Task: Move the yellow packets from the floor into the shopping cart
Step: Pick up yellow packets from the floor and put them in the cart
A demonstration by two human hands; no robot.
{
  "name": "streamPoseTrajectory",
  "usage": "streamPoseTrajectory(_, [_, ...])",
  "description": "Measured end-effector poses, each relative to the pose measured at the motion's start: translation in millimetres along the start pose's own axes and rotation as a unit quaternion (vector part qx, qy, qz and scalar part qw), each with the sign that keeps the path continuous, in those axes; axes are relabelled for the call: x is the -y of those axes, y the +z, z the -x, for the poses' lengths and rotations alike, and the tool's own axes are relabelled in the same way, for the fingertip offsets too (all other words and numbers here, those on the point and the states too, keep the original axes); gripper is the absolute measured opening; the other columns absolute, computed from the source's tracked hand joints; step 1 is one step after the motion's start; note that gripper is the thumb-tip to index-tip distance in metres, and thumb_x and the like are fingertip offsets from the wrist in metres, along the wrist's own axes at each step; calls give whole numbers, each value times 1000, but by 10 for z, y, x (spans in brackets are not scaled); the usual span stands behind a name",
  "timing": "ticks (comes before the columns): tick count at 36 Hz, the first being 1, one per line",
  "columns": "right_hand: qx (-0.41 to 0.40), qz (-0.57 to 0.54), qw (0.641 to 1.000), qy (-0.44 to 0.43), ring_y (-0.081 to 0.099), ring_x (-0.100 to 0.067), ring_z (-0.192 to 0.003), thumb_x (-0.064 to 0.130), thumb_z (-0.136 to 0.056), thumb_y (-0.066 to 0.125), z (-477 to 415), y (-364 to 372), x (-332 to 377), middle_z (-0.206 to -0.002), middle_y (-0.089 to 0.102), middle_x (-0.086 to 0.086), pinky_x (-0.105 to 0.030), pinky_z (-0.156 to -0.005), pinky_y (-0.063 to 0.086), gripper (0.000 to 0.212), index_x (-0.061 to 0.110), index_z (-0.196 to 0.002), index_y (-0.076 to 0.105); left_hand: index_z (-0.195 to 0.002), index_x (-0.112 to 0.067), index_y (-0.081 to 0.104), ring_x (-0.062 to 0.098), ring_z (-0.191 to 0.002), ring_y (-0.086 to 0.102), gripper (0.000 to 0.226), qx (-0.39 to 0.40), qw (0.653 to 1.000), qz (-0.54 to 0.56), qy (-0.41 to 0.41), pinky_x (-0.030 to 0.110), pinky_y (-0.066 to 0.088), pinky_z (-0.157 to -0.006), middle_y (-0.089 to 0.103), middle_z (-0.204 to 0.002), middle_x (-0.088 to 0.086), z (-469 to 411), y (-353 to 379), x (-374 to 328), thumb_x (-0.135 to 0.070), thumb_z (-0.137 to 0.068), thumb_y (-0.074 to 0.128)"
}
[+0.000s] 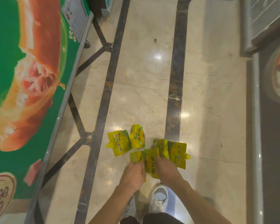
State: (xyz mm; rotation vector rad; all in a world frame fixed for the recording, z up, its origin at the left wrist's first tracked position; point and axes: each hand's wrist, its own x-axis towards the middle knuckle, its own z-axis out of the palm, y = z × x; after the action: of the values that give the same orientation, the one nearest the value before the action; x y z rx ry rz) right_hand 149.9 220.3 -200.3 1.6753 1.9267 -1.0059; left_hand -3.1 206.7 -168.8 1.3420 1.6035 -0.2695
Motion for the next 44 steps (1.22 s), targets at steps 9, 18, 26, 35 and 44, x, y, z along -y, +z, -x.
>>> streamPoseTrajectory(9, [-3, -19, 1000, 20, 63, -34, -85, 16, -96, 34, 1195, -1401, 546, -100, 65, -16, -34, -63, 43, 21, 9, -110, 48, -97, -13, 64, 35, -94, 63, 26, -49, 998, -8, 36, 36, 47, -76, 68, -99, 17, 1335, -1132, -705, -19, -97, 39])
streamPoseTrajectory(18, [-127, -27, 991, -26, 64, -40, -86, 27, -97, 35, 2601, -3139, 1135, -89, 65, -17, -42, -69, 51, 22, 12, -99, 50, -100, -16, 65, 35, -103, 62, 25, -155, 984, -23, 80, 33, 47, -77, 66, -106, 17, 2995, -2567, -1649, -26, -96, 41])
streamPoseTrajectory(26, [-223, -63, 971, -54, 64, -41, -88, 34, -94, 36, 3831, -4455, 1695, -92, 67, -20, -41, -74, 53, 24, 20, -91, 55, -114, -13, 66, 36, -109, 61, 32, -225, 957, -105, 152, 38, 49, -86, 68, -114, 19, 4239, -3648, -2311, -24, -98, 41])
streamPoseTrajectory(35, [-286, -53, 952, -95, 62, -30, -88, 30, -95, 40, 4722, -5426, 2094, -96, 69, -11, -31, -69, 41, 23, 24, -91, 62, -113, -9, 72, 34, -113, 61, 35, -245, 943, -124, 189, 39, 50, -94, 67, -123, 16, 5194, -4379, -2710, -21, -96, 44])
streamPoseTrajectory(44, [-340, -43, 930, -134, 54, -22, -77, 27, -94, 43, 5017, -5666, 2293, -82, 63, -3, -32, -62, 33, 21, 19, -79, 56, -107, -5, 72, 29, -105, 63, 32, -260, 940, -106, 194, 31, 47, -81, 69, -115, 12, 5654, -4582, -2722, -23, -94, 49])
